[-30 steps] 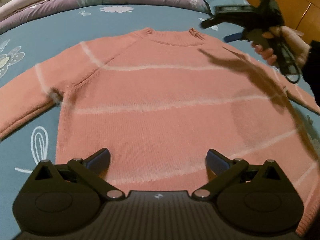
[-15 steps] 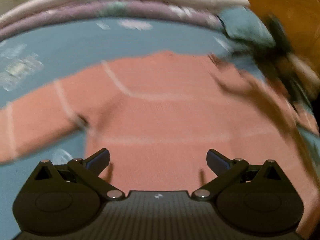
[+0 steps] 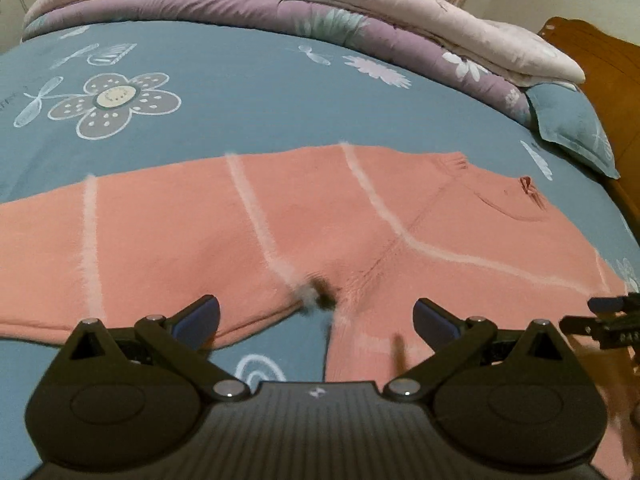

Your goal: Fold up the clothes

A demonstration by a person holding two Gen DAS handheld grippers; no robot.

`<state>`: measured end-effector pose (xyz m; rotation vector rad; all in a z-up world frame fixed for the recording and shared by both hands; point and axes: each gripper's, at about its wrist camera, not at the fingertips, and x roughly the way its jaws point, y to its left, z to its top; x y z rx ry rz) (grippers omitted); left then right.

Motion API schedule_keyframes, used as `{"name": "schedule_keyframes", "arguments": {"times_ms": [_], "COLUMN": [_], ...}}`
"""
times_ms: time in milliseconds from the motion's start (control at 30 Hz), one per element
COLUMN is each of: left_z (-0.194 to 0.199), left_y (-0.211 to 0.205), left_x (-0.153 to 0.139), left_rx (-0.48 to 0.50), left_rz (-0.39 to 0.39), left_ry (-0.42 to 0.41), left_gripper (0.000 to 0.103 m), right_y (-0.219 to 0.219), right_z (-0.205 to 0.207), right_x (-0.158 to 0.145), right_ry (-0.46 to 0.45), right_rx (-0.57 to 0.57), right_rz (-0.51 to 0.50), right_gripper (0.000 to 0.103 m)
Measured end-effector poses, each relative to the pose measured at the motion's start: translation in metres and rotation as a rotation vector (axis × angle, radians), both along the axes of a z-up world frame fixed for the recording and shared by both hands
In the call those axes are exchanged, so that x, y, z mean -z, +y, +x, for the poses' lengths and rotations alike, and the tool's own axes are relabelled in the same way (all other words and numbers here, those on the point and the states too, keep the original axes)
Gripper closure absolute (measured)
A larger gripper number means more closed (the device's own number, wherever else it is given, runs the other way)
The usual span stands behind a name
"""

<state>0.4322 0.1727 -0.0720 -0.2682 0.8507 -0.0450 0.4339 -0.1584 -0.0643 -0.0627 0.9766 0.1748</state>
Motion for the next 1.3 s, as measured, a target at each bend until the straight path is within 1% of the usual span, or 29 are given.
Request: {"name": "schedule_keyframes", "arguments": {"times_ms": [133, 233, 467, 567, 633, 700, 767, 800, 900, 933, 1000, 1033, 1133, 1267, 1300], "left_z": [0.003, 0.014, 0.020, 0.018, 0.023, 0.031, 0.042, 0.048, 0.059, 0.063, 0.069, 0.069, 0.060, 0.044, 0.042], "left_y": [0.002, -0.003, -0.017, -0.016, -0.011, -0.002, 0.008, 0.016, 0.027, 0.029, 0.033, 0.036, 0.035, 0.031, 0.035], "left_x": [-0.010, -0.014, 0.006, -0.003, -0.013, -0.016, -0.010, -0.003, 0.013, 0.012, 0.006, 0.000, -0.010, -0.009, -0.006], "left_rx": [0.002, 0.044, 0.088, 0.125, 0.129, 0.095, 0.062, 0.035, 0.007, 0.010, -0.026, -0.041, -0.006, 0.009, -0.003], "left_rz": [-0.027, -0.101, -0.090, -0.053, -0.003, 0.025, 0.005, -0.009, 0.004, 0.025, 0.058, 0.061, 0.054, 0.130, 0.145], "left_ry": [-0.016, -0.056, 0.009, 0.024, -0.008, -0.029, -0.032, -0.030, -0.043, -0.051, -0.030, -0.028, -0.031, -0.014, -0.003], "left_gripper": [0.001, 0.001, 0.001, 0.001, 0.001, 0.001, 0.001, 0.001, 0.001, 0.001, 0.001, 0.001, 0.001, 0.001, 0.001], "right_y": [0.004, 0.005, 0.005, 0.005, 0.005, 0.005, 0.005, 0.006, 0.006, 0.006, 0.006, 0.006, 0.006, 0.007, 0.007], "right_z": [-0.001, -0.003, -0.002, -0.003, -0.002, -0.003, -0.004, -0.004, -0.004, -0.003, -0.003, -0.003, -0.004, -0.003, -0.003], "right_x": [0.002, 0.003, 0.002, 0.003, 0.004, 0.004, 0.004, 0.004, 0.004, 0.003, 0.003, 0.003, 0.003, 0.002, 0.002], "right_ry": [-0.019, -0.029, -0.028, -0.034, -0.035, -0.039, -0.042, -0.045, -0.044, -0.042, -0.039, -0.040, -0.042, -0.039, -0.039], "right_rx": [0.006, 0.008, 0.002, -0.002, -0.001, -0.002, -0.002, -0.002, -0.004, -0.004, -0.004, -0.004, -0.003, -0.002, -0.002], "right_rz": [-0.024, -0.028, -0.028, -0.029, -0.029, -0.028, -0.029, -0.029, -0.031, -0.031, -0.032, -0.033, -0.034, -0.035, -0.035], "right_gripper": [0.000, 0.000, 0.000, 0.000, 0.000, 0.000, 0.000, 0.000, 0.000, 0.000, 0.000, 0.000, 0.000, 0.000, 0.000]}}
